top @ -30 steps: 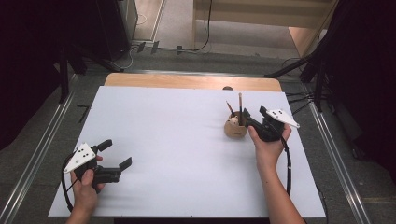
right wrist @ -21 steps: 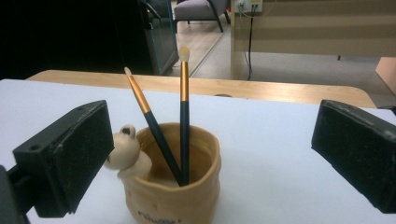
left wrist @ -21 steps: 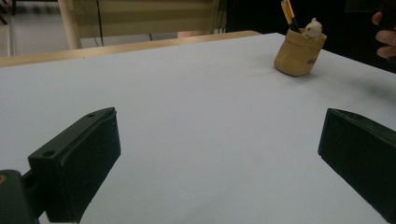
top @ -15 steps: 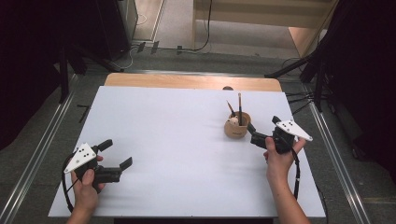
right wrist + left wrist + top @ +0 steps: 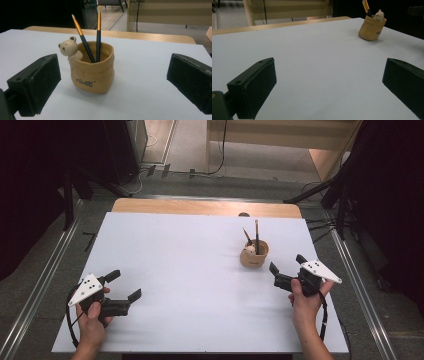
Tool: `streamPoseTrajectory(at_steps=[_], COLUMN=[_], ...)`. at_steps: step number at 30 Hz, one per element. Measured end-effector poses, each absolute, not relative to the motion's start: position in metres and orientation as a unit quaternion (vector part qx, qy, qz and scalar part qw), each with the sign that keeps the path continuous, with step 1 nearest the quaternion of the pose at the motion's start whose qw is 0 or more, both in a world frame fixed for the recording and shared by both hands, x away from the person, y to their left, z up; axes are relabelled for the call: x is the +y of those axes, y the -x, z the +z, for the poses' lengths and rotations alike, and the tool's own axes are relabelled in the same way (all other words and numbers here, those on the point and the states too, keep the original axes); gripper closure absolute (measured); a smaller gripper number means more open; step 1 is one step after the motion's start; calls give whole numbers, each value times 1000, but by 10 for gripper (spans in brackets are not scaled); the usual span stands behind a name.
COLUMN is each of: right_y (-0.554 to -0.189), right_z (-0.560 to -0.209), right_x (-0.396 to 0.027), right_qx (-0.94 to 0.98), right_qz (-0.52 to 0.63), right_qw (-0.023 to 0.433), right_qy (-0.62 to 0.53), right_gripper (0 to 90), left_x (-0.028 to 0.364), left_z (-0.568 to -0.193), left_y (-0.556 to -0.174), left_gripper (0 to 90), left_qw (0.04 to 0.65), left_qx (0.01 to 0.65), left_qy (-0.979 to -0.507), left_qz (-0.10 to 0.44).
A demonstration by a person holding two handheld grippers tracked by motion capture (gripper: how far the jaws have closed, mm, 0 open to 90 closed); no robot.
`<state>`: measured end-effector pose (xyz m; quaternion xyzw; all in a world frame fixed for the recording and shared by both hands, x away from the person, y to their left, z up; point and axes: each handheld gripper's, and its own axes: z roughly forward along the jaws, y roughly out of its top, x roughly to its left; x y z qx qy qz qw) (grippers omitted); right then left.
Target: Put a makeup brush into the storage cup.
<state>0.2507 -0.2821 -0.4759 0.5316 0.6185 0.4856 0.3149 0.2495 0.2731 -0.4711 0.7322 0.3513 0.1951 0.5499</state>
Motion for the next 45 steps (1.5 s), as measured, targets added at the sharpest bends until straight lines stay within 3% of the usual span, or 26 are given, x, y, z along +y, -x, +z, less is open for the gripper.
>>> streamPoseTrajectory(at_steps=[45], right_y=[-179], right_z=[-500], right_x=[-328], right_qx=[638], right_qz=[454], right_qw=[308], right_qy=[-540], right_gripper=[0], left_x=[274], left_z=[-468], left_y=[-245], left_gripper=[0], left_qw=[550], left_qx=[346], left_qy=[-732], left_qz=[204])
